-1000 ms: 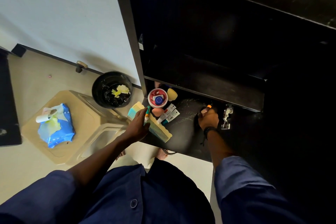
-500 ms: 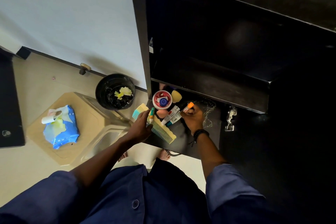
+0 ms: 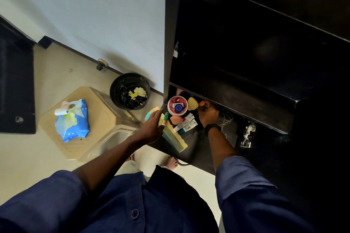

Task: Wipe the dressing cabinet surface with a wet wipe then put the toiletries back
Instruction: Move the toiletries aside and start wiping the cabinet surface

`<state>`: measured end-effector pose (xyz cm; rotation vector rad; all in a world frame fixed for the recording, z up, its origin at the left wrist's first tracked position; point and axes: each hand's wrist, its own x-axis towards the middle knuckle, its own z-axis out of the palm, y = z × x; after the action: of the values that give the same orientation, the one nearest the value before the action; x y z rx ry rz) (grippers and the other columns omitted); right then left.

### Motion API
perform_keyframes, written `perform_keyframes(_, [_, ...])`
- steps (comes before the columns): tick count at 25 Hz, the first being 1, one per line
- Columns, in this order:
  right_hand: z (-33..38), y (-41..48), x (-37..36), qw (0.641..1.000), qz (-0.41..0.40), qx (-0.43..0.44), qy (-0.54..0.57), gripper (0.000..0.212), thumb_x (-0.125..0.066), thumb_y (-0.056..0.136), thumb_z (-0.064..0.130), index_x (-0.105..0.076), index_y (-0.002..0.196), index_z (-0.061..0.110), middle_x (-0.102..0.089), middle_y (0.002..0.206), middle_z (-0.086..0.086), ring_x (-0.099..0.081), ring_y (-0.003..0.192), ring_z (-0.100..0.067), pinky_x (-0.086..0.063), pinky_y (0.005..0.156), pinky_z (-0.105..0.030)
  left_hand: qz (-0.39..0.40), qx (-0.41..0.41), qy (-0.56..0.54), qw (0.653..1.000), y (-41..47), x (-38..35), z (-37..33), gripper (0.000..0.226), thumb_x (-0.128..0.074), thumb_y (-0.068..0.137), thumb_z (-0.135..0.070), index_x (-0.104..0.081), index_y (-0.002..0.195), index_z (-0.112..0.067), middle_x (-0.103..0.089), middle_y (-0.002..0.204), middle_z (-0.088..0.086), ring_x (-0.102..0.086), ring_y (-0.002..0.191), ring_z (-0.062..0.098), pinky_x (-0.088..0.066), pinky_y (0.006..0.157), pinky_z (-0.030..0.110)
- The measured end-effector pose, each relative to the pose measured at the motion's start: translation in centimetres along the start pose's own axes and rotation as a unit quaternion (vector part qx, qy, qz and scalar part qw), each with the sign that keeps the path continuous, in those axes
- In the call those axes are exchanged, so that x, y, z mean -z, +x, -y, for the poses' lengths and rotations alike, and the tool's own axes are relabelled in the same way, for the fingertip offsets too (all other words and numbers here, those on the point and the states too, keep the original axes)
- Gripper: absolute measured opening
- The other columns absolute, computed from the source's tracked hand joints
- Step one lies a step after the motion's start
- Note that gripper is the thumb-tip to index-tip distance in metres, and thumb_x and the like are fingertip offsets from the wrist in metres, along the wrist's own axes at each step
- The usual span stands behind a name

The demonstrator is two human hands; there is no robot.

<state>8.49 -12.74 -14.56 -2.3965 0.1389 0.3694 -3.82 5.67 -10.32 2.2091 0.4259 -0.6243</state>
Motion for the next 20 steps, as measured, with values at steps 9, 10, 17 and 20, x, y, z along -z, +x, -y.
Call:
perform_keyframes(9, [0.5,-0.9,1.2,0.998,0.007,-0.012,0.058,0.028,-0.065,0.087,0.009,-0.063,0.114,0.001,-0.069,0.110,-0.020,-0.065,0.103,-0.032,-0.051,0.093,-0.047,0.020,-0.001,0.002,1.000,-0.9,-0.1,0.8,0.068,-0.053,0.094,-0.012,-0.015,0.150,-0.013,-0.018,0.157,0.011,-0.023,0.143,0.029,-0.037,0.110,0.046])
perform_keyframes(10, [0.3,-1.0,1.1,0.998,0.009,-0.014,0.057,0.030,-0.066,0.085,0.006,-0.064,0.114,0.002,-0.069,0.109,-0.020,-0.065,0.102,-0.034,-0.051,0.093,-0.049,0.018,-0.002,0.004,1.000,-1.0,-0.1,0.9,0.068,-0.053,0.094,-0.012,-0.015,0.150,-0.013,-0.018,0.157,0.011,-0.022,0.143,0.029,-0.036,0.111,0.045])
perform_keyframes(17, [1.0,-3.7,1.6,0.983,-0.058,-0.121,0.127,0.031,-0.065,0.083,0.001,-0.061,0.114,0.000,-0.066,0.102,-0.013,-0.061,0.095,-0.021,-0.046,0.080,-0.025,0.008,-0.008,-0.014,1.000,-1.8,-0.1,1.7,0.066,-0.053,0.094,-0.015,-0.017,0.149,-0.010,-0.021,0.156,0.012,-0.025,0.142,0.029,-0.033,0.112,0.045])
perform_keyframes(20, [2.1,-7.1,1.3,0.973,-0.111,-0.107,0.171,0.031,-0.068,0.081,-0.001,-0.057,0.109,-0.002,-0.060,0.094,-0.011,-0.056,0.087,-0.017,-0.049,0.077,-0.028,0.009,-0.007,-0.032,0.999,-2.4,-0.1,2.9,0.066,-0.052,0.095,-0.014,-0.016,0.150,-0.011,-0.021,0.156,0.012,-0.027,0.141,0.029,-0.036,0.111,0.045])
